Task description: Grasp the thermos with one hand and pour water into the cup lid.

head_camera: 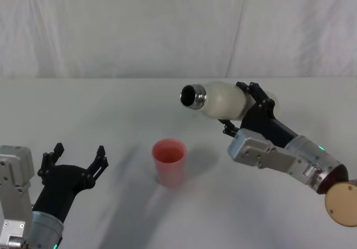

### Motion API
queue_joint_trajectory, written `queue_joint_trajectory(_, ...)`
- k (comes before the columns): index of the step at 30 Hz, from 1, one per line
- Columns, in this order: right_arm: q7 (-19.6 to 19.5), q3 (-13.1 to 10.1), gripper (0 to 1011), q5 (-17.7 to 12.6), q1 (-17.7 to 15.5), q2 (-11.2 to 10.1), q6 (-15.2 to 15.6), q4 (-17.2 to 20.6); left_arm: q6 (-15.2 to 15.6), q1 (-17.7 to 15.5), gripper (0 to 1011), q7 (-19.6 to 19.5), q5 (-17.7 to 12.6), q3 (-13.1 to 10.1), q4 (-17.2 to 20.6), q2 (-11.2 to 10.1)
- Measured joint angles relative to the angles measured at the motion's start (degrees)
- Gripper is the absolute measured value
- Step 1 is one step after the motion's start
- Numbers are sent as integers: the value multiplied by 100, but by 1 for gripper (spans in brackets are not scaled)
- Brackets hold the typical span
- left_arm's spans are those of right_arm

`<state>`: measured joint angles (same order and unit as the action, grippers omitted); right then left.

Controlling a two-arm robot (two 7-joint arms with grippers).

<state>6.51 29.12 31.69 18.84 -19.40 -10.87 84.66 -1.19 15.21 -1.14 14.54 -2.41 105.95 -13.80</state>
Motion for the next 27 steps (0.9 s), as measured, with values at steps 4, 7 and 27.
queue_joint_trajectory(4, -11, -174, 950, -341, -94, 78, -155, 0, 0, 0, 1001, 0, 0, 0, 0, 0)
queue_joint_trajectory(7, -14, -307, 950, -588, -167, 139, -260, -5, 0, 0, 1001, 0, 0, 0, 0, 0)
queue_joint_trajectory(27, -87, -1121, 950, -1488, -669, 394, -532, -36, 0, 0, 1001, 0, 0, 0, 0, 0)
